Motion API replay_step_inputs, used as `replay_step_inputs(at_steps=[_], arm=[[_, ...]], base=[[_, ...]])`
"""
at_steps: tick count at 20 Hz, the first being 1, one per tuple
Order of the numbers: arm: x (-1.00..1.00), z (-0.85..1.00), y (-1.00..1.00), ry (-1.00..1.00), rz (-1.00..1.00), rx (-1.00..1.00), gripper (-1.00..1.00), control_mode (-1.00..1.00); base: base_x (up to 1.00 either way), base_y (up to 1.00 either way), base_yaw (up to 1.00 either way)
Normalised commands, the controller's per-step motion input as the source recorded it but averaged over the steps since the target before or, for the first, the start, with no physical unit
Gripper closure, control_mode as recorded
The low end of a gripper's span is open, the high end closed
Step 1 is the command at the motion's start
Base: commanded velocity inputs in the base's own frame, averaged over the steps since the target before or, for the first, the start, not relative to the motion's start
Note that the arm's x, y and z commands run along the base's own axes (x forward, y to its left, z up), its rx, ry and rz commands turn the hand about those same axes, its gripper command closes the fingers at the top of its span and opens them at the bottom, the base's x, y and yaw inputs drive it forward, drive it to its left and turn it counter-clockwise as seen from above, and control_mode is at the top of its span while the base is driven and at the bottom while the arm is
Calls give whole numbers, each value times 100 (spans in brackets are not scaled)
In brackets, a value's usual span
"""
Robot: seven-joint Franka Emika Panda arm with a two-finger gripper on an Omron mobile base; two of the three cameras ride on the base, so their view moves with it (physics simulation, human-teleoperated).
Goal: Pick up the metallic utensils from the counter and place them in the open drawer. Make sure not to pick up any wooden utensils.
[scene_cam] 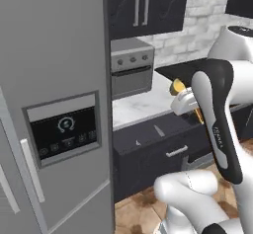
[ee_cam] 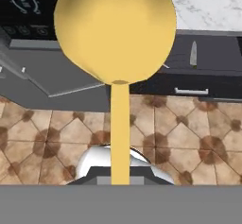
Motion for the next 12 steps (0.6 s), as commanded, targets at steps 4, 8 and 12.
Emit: replay_step_inputs(at_steps=[4,8,12], arm=[[0,0,0,0,0,0,100,100],[0,0,0,0,0,0,100,100],[0,0,0,0,0,0,100,100]], base=[[67,-77,59],[11,-100,30],[4,-80,14]])
